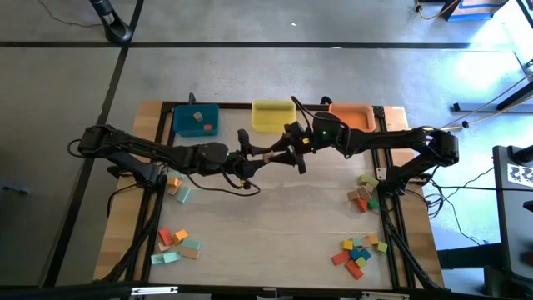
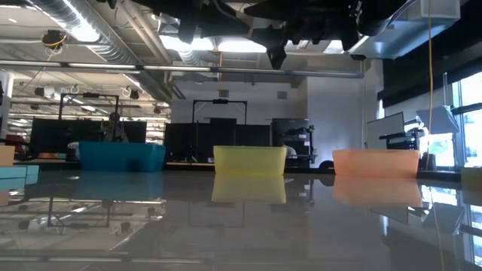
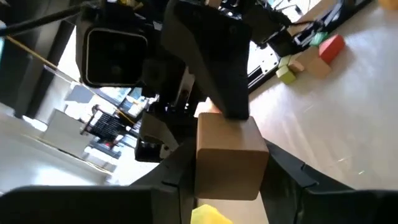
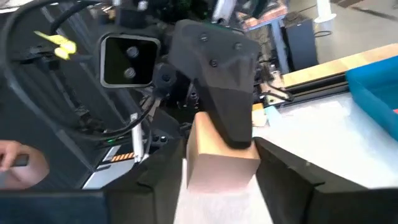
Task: Sort blocks by size
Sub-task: Put the brown square block into the blue bin
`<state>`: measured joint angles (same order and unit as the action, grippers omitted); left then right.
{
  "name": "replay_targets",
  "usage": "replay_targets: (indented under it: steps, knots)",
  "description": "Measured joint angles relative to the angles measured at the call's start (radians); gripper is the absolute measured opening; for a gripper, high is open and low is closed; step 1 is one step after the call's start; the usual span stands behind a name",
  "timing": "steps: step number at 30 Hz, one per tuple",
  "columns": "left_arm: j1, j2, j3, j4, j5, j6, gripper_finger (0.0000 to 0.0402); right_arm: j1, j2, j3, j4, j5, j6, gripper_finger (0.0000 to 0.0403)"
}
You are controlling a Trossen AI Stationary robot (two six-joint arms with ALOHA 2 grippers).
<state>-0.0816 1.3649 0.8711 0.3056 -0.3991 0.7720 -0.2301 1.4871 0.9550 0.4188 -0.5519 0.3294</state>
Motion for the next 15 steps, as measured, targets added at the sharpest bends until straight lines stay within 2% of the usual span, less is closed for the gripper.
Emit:
replay_targets:
  steps: [4, 7, 11, 15]
  knots:
    - [-0.007, -0.031, 0.000, -0.038, -0.064, -0.163, 0.0121, -0.015, -0.058, 0.000, -0.092, -0.016, -0.042, 0.0243]
    - [-0.009, -0.078, 0.000, -0.120, -0.138, -0.276, 0.0123, -0.036, -0.135, 0.000, -0.232, 0.038, -0.115, 0.0260]
    - [0.016, -0.152, 0.000, -0.249, -0.226, -0.412, 0.0121, -0.054, -0.238, 0.001, -0.427, 0.209, -0.225, 0.0270]
    - [0.096, -0.201, 0.000, -0.380, -0.275, -0.546, 0.0121, -0.052, -0.292, 0.001, -0.582, 0.408, -0.310, 0.0269]
